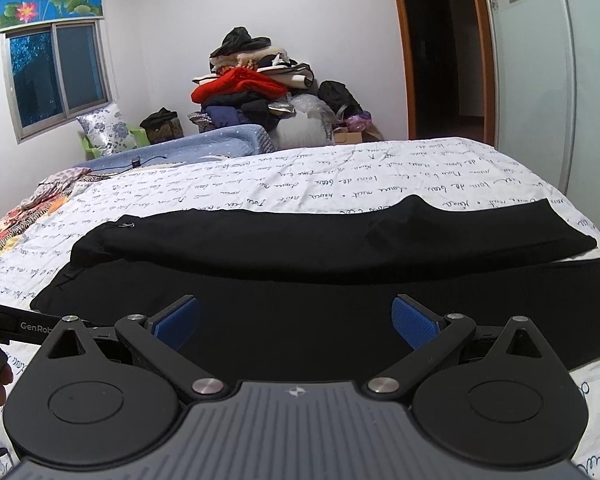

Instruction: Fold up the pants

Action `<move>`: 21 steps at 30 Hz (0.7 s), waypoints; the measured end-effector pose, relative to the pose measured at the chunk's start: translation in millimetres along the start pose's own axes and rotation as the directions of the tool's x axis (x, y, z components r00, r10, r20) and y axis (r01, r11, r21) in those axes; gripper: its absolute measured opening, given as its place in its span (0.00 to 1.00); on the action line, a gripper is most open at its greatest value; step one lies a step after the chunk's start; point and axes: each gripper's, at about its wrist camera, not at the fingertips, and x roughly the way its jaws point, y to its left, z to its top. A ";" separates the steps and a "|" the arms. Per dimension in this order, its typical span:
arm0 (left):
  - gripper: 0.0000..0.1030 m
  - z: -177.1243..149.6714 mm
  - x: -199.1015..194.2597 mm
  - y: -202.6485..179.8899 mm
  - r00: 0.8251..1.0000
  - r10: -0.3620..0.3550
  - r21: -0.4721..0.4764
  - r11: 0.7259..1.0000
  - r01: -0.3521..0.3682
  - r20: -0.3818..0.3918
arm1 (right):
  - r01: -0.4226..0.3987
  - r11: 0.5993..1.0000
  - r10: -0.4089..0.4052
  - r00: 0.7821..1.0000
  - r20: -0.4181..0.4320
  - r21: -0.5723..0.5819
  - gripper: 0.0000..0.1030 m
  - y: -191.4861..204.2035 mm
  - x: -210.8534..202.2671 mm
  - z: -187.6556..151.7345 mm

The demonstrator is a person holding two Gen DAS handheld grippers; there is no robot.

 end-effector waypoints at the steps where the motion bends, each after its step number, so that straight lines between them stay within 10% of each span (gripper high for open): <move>1: 0.93 -0.3 0.2 0.0 1.000 -0.001 0.001 1.000 0.001 -0.001 | 0.001 1.000 -0.001 1.000 -0.001 0.002 1.00 -0.7 0.1 -0.4; 21: 0.93 -0.4 2.1 6.6 1.000 -0.001 -0.016 1.000 0.001 -0.006 | -0.001 1.000 0.001 1.000 -0.012 -0.008 1.00 3.2 1.0 1.4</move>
